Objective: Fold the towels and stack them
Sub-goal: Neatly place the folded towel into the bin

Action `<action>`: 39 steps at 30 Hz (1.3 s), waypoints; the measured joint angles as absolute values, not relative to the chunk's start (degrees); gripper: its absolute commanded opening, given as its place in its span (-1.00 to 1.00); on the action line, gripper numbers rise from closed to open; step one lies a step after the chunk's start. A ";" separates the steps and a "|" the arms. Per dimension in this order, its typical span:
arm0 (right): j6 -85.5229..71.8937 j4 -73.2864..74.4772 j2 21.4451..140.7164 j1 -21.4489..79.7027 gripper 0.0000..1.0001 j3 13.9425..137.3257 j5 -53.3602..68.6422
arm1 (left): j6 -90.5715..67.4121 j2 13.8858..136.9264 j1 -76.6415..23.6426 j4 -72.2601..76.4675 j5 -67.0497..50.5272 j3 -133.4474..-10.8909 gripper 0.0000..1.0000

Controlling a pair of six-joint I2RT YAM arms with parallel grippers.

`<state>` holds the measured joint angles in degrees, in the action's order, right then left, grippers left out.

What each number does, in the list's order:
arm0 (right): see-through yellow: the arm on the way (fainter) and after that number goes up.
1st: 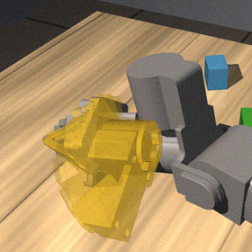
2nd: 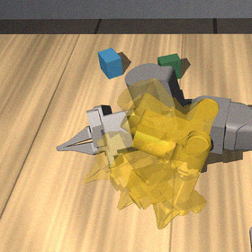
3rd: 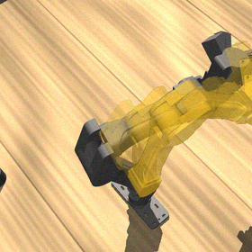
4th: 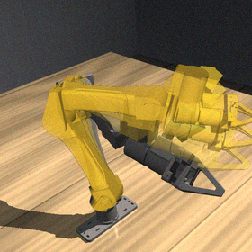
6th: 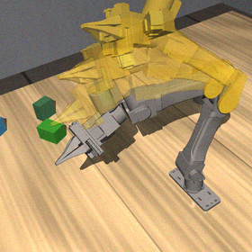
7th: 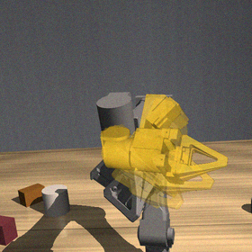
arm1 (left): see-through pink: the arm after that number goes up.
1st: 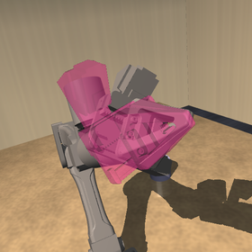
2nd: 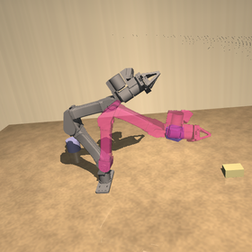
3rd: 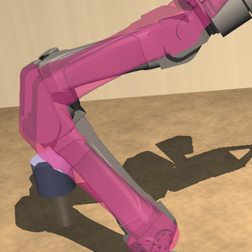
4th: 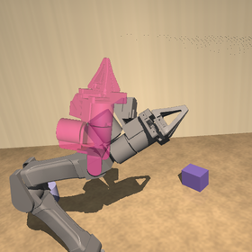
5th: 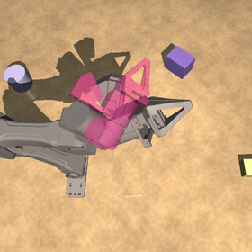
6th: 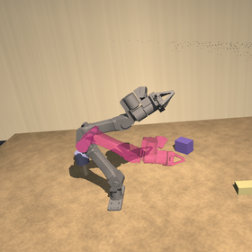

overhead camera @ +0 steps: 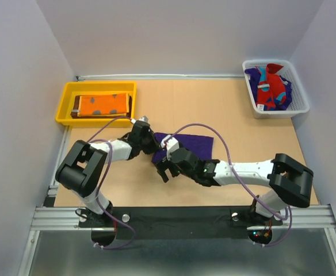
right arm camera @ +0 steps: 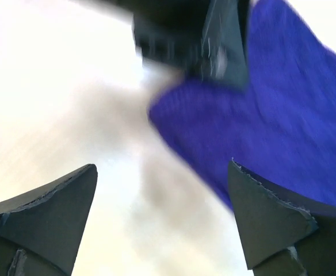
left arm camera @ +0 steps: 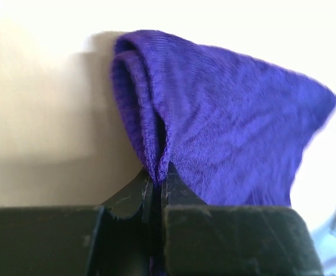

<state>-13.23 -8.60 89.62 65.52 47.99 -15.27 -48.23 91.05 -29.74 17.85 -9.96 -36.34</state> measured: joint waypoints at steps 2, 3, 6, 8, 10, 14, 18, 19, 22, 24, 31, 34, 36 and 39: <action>-13.32 -8.60 86.72 65.23 1.00 45.84 -16.93 | -44.38 93.03 -28.03 12.93 -8.25 -41.76 -0.95; -13.32 -8.58 86.00 65.14 1.00 45.32 -17.39 | -42.15 93.91 -26.96 10.87 -7.60 -44.40 -0.95; -13.30 -8.49 81.97 64.51 1.00 42.26 -18.83 | -36.42 96.60 -22.90 4.21 -5.54 -52.27 -0.95; -13.26 -8.12 80.07 64.29 1.00 41.01 -19.57 | -33.23 98.48 -20.05 0.67 -4.32 -57.43 -0.95; -13.10 -7.86 78.67 64.01 1.00 40.10 -20.18 | -29.82 100.62 -17.02 -3.55 -2.76 -63.53 -0.95; -12.86 -7.60 77.25 63.46 1.00 38.46 -20.82 | -25.41 104.40 -12.93 -9.76 -0.56 -74.39 -0.95; -12.25 -6.37 77.36 62.94 1.00 38.09 -20.78 | -22.31 108.03 -10.22 -15.09 0.10 -84.58 -0.95; -12.19 -6.39 77.45 62.81 1.00 38.09 -20.78 | -21.91 108.84 -9.69 -15.79 0.10 -86.46 -0.95; -11.70 -6.37 78.59 62.35 1.00 38.11 -20.51 | -19.75 111.09 -8.01 -19.53 0.38 -92.86 -0.95; -11.51 -6.09 80.12 61.80 1.00 38.17 -20.12 | -18.46 112.14 -7.09 -21.47 1.04 -95.90 -0.95; -10.70 -4.51 83.31 60.64 1.00 39.38 -17.91 | -11.81 115.31 -2.26 -26.37 4.36 -105.34 -0.94; -10.20 -3.75 84.12 60.36 1.00 40.58 -17.37 | -8.64 117.40 -0.82 -27.83 5.58 -108.95 -0.94; -9.82 -2.94 84.51 60.31 1.00 41.54 -17.10 | -6.46 118.32 0.05 -28.62 6.24 -110.32 -0.94; -9.39 -1.89 85.19 60.27 1.00 43.16 -16.71 | -3.62 119.13 1.06 -29.87 6.59 -111.48 -0.94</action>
<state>-9.39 -1.89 85.19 60.27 43.16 -16.71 -3.62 119.13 1.06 -29.87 6.59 -111.48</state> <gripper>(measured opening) 0.998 0.128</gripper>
